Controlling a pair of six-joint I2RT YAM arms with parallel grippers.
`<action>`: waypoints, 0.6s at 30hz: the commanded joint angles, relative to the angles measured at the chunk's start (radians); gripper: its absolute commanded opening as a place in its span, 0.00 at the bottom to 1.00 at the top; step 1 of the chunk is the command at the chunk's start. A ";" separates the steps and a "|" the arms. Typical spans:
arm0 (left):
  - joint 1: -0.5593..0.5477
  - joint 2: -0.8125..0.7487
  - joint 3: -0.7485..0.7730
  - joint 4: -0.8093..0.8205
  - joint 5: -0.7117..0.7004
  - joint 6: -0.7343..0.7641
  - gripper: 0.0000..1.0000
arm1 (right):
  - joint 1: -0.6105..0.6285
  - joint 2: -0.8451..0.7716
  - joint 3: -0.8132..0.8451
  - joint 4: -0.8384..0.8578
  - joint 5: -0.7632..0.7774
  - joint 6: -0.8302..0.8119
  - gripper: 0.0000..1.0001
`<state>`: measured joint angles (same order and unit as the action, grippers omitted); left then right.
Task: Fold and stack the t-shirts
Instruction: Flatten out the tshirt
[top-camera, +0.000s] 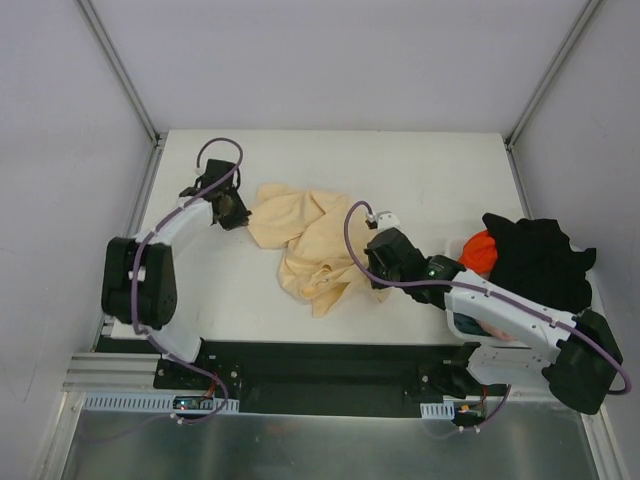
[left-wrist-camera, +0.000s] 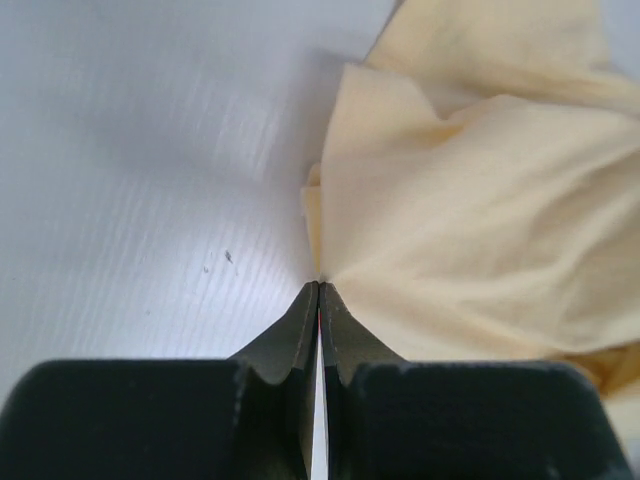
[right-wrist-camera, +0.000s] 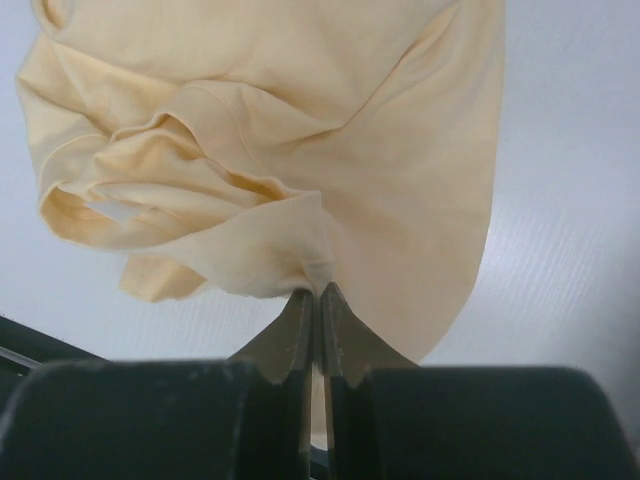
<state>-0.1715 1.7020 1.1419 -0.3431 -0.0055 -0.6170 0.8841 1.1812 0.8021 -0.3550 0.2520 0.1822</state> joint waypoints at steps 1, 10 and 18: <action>-0.014 -0.270 -0.071 0.065 -0.086 0.013 0.00 | -0.005 -0.089 0.052 -0.028 0.090 -0.033 0.01; -0.020 -0.735 -0.142 0.069 -0.188 0.005 0.00 | -0.007 -0.268 0.247 -0.006 0.279 -0.174 0.02; -0.020 -1.004 0.017 0.067 -0.214 0.060 0.00 | -0.007 -0.370 0.523 0.014 0.103 -0.363 0.04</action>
<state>-0.1890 0.7853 1.0374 -0.3035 -0.1787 -0.6033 0.8803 0.8524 1.1595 -0.3946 0.4400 -0.0525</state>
